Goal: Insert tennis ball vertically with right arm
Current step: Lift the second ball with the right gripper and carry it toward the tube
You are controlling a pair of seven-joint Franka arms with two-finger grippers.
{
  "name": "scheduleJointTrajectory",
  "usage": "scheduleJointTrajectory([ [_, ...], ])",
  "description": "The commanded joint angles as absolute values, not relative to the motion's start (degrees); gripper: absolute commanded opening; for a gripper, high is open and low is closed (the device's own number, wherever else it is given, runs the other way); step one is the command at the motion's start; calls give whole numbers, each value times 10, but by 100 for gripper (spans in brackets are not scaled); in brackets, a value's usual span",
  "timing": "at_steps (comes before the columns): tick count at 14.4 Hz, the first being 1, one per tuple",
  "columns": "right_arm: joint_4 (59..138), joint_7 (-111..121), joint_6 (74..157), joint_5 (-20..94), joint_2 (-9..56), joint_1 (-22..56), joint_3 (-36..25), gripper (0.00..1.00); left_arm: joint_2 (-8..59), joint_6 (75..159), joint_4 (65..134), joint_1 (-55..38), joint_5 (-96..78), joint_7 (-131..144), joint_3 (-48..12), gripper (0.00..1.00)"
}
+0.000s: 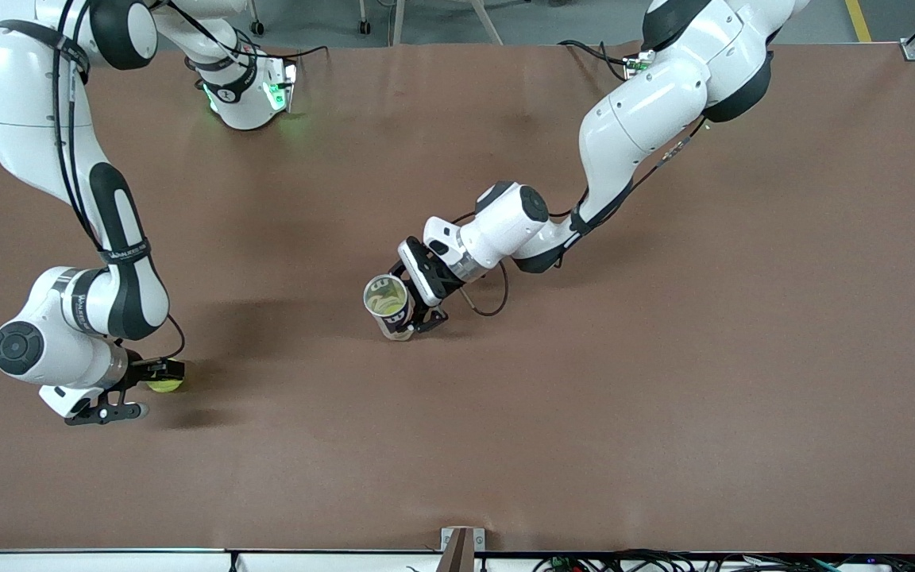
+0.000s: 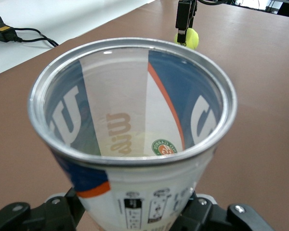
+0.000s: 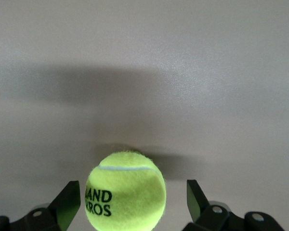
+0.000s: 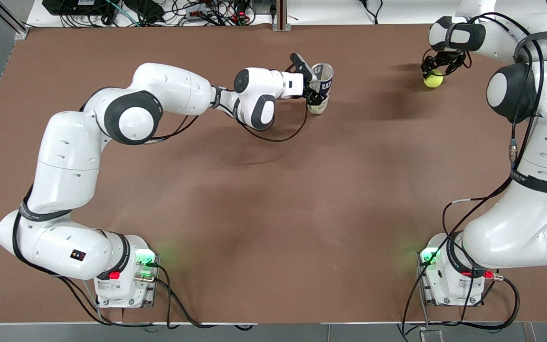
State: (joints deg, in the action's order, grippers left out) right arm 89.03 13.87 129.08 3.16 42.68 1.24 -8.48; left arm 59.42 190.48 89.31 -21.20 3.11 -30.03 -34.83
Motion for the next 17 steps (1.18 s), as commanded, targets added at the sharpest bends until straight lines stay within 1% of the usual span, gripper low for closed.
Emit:
scheduleJointTrajectory([
  [1, 896, 141, 1289, 18, 423, 7, -76, 92, 595, 1905, 889, -218, 25, -305, -340, 77],
  [8, 902, 141, 1288, 18, 424, 6, -76, 90, 598, 1905, 889, -219, 27, -306, -340, 77],
  [9, 902, 141, 1289, 18, 424, 6, -76, 83, 598, 1905, 889, -219, 27, -306, -340, 77],
  [11, 902, 140, 1288, 18, 424, 10, -76, 59, 598, 1905, 889, -219, 28, -307, -340, 77],
  [12, 902, 140, 1288, 18, 424, 10, -76, 44, 598, 1905, 889, -219, 28, -307, -340, 77],
  [13, 902, 141, 1288, 18, 424, 10, -76, 36, 598, 1905, 889, -219, 28, -307, -340, 77],
  [15, 900, 141, 1288, 18, 422, 10, -76, 26, 598, 1905, 889, -218, 28, -307, -340, 77],
  [17, 893, 140, 1266, 23, 419, 13, -72, 19, 599, 1905, 889, -218, 28, -307, -340, 77],
])
